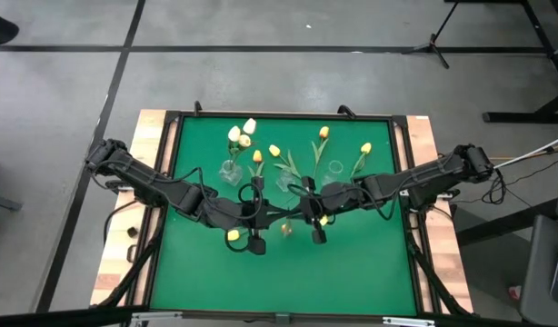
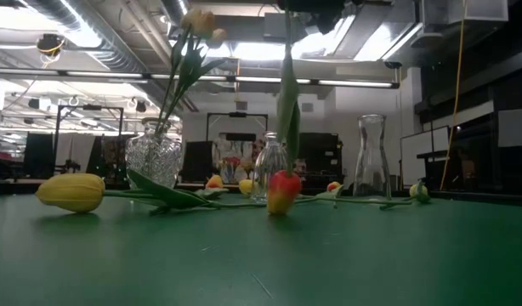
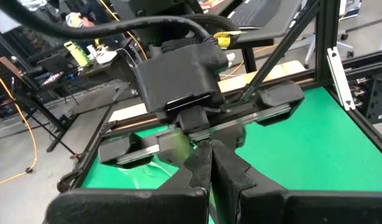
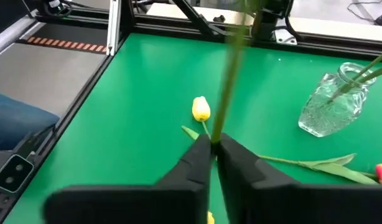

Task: Sort flowers into vase by color
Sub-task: Put the left yellow with orange flower into the center transparent vase

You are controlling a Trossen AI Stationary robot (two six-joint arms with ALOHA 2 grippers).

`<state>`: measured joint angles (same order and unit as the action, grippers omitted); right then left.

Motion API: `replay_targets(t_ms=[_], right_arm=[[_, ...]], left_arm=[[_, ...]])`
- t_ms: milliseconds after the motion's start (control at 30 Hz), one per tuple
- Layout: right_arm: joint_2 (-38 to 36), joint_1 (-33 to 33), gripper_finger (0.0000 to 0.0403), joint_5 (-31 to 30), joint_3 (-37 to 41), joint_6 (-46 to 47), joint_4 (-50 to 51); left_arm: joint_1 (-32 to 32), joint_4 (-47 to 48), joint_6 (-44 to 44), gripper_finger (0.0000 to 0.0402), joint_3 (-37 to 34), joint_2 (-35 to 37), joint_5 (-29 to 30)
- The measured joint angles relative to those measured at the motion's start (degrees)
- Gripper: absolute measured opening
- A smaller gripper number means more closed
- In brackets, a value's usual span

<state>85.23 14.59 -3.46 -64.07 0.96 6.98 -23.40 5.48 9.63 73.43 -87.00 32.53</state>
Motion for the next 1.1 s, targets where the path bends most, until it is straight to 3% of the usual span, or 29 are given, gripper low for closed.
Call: replay_targets(t_ms=[333,500,600,833,1100], right_arm=[[0.00,0.02,0.0007,-1.07,0.00,-0.16,-0.02],[-0.02,0.02,0.0006,-2.17,0.00,-0.04,-1.01],[-0.24,-0.02,0.0006,-2.05,0.02,-0.25,-1.60],[-1.34,0.06,0.0004,-1.95,0.05,-1.40,-4.07],[-1.86,0.02,0.0002,-1.41,0.07,-2.98,-10.50]], left_arm=[[-0.01,0.04,-0.42,0.0000,0.00,0.00,0.40],[-1.25,-0.07,-3.52,0.0000,-0.09,0.72,12.31],[-3.01,-0.35,-4.39,0.0000,-0.09,3.37,15.02],[-8.91,-0.15,-6.15,0.0000,-0.68,11.14,15.04],[-14.90,-3.15,-12.13,0.0000,-10.12,18.85,16.85]])
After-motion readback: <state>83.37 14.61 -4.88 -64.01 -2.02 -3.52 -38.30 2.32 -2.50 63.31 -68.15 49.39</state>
